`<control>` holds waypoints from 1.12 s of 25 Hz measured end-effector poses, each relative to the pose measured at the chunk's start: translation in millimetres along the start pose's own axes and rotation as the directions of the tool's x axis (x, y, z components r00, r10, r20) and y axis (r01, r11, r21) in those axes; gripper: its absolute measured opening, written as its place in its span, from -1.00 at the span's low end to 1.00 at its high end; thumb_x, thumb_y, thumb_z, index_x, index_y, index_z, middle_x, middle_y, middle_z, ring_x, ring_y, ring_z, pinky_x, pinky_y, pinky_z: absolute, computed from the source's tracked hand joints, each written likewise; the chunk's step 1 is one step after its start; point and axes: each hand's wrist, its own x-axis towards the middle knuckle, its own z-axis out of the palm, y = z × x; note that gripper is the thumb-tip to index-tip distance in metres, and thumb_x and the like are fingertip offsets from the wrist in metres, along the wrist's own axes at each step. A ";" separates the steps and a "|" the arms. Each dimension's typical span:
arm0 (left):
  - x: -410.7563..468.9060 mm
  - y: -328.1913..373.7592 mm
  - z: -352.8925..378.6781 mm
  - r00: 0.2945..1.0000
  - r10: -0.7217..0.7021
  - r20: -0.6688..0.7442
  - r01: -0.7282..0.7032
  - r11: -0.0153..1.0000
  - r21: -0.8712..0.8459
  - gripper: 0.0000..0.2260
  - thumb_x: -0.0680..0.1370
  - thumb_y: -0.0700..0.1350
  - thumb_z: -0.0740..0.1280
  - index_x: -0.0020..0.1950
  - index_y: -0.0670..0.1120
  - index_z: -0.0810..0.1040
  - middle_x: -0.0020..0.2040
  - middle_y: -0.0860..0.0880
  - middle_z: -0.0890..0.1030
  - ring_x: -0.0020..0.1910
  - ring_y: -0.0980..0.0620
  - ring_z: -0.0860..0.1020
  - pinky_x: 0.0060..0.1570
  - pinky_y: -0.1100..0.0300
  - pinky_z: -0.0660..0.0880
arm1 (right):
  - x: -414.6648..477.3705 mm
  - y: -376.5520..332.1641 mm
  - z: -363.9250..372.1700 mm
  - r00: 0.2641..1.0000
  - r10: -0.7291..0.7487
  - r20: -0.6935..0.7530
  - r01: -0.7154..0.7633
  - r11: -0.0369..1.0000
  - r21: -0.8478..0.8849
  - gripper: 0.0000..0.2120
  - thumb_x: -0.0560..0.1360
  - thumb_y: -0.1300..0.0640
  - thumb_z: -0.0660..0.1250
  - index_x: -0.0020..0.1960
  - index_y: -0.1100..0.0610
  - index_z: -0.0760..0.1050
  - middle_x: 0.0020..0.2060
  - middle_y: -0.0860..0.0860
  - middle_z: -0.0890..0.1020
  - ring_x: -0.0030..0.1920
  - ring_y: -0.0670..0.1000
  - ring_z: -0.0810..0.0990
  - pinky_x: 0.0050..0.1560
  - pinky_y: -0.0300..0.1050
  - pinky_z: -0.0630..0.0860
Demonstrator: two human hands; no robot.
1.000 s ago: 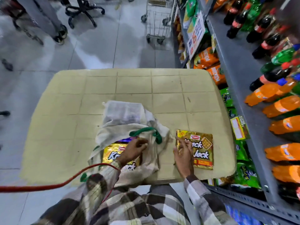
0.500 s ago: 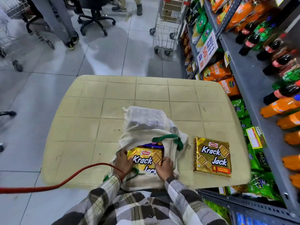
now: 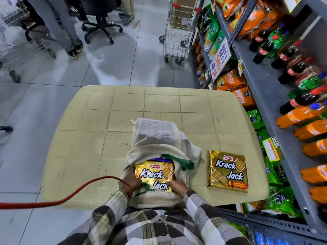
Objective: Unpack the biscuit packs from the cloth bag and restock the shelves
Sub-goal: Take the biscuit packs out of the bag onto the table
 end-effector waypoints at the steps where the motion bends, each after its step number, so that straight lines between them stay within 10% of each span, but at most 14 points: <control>1: -11.4 8.9 -4.5 0.997 0.065 0.030 -0.064 0.998 -0.015 -0.54 0.20 -0.07 0.43 0.09 0.13 0.49 0.02 -0.04 0.65 0.00 -0.10 0.63 0.06 -0.10 0.59 | 0.8 0.0 -3.9 1.000 0.009 0.003 -0.010 1.000 0.024 -0.59 0.47 0.00 0.34 0.26 0.15 0.48 0.14 0.09 0.61 0.10 0.08 0.57 0.16 -0.09 0.49; 5: -67.2 34.8 -15.4 0.988 0.105 0.115 -0.101 0.994 -0.036 -0.17 0.35 -0.37 0.40 0.53 0.01 0.13 0.21 -0.10 0.49 0.21 -0.15 0.50 0.18 -0.07 0.51 | 4.0 1.4 -10.6 0.999 -0.001 0.039 -0.003 0.993 0.116 -0.52 0.50 -0.06 0.35 0.32 0.18 0.43 0.22 0.09 0.57 0.14 0.08 0.55 0.16 -0.07 0.48; 8: -73.7 7.8 -12.7 0.982 0.144 0.123 -0.134 0.987 -0.084 0.08 0.19 -0.13 0.57 0.53 0.18 0.00 0.40 -0.04 0.41 0.36 -0.01 0.44 0.34 0.04 0.43 | 3.5 -7.7 -11.2 0.999 -0.033 0.015 0.034 0.998 -0.050 -0.51 0.53 -0.10 0.28 0.31 0.22 0.46 0.23 0.12 0.57 0.15 0.11 0.54 0.24 -0.08 0.45; 11: -65.0 -23.0 -5.6 0.966 0.241 0.097 -0.228 0.965 -0.127 0.05 0.26 -0.06 0.57 0.57 0.18 -0.01 0.47 0.07 0.38 0.43 0.06 0.40 0.40 0.08 0.38 | 2.1 -15.4 -14.2 0.997 -0.076 0.016 0.078 0.980 -0.183 -0.51 0.60 -0.11 0.18 0.29 0.27 0.46 0.24 0.18 0.55 0.21 0.15 0.52 0.19 -0.09 0.41; 14: -86.2 0.2 -13.6 0.945 0.321 0.056 -0.303 0.929 -0.210 -0.11 0.35 -0.49 0.48 0.53 -0.07 0.12 0.32 0.32 0.51 0.29 0.33 0.48 0.27 0.34 0.42 | 1.3 -16.7 -18.3 0.981 -0.181 0.073 0.191 0.965 -0.177 -0.32 0.53 -0.34 0.12 0.37 0.17 0.43 0.33 0.14 0.52 0.29 0.15 0.50 0.33 -0.02 0.39; 16: -93.6 8.7 -14.8 0.931 0.361 0.050 -0.330 0.894 -0.303 -0.29 0.40 -0.53 0.41 0.40 -0.04 0.25 0.11 0.47 0.57 0.11 0.49 0.51 0.21 0.38 0.43 | -3.6 -18.1 -20.4 0.972 -0.209 0.103 0.227 0.949 -0.219 -0.23 0.51 -0.41 0.01 0.51 0.08 0.24 0.45 0.12 0.41 0.41 0.16 0.40 0.43 0.02 0.30; 20: -91.0 1.8 -16.1 0.896 0.443 0.019 -0.421 0.862 -0.282 -0.02 0.19 -0.37 0.56 0.47 0.20 0.26 0.31 0.45 0.45 0.29 0.38 0.45 0.17 0.46 0.42 | -9.4 -15.2 -20.3 0.964 -0.209 0.165 0.251 0.920 -0.300 -0.27 0.59 -0.31 -0.17 0.58 0.10 -0.24 0.58 0.08 0.04 0.57 0.16 0.07 0.52 0.08 -0.01; 23: -87.4 -9.6 -19.0 0.896 0.436 0.089 -0.380 0.854 -0.356 0.04 0.18 -0.45 0.56 0.45 0.31 0.30 0.35 0.17 0.54 0.32 0.12 0.52 0.18 0.27 0.51 | -4.1 -4.1 -22.9 0.934 -0.218 0.282 0.261 0.957 -0.127 0.03 0.42 -0.44 0.22 0.58 0.06 -0.23 0.55 0.02 0.16 0.52 0.10 0.22 0.51 0.03 0.17; 28: -90.1 -12.6 -25.6 0.952 0.254 0.173 -0.122 0.829 -0.546 -0.09 0.30 -0.50 0.49 0.54 -0.02 0.24 0.26 0.08 0.62 0.21 0.05 0.61 0.02 0.21 0.59 | -8.2 12.9 -31.2 0.907 -0.196 0.374 0.222 0.975 -0.027 -0.03 0.33 0.02 0.58 0.52 0.02 0.03 0.26 -0.07 0.50 0.21 -0.08 0.52 0.20 -0.27 0.48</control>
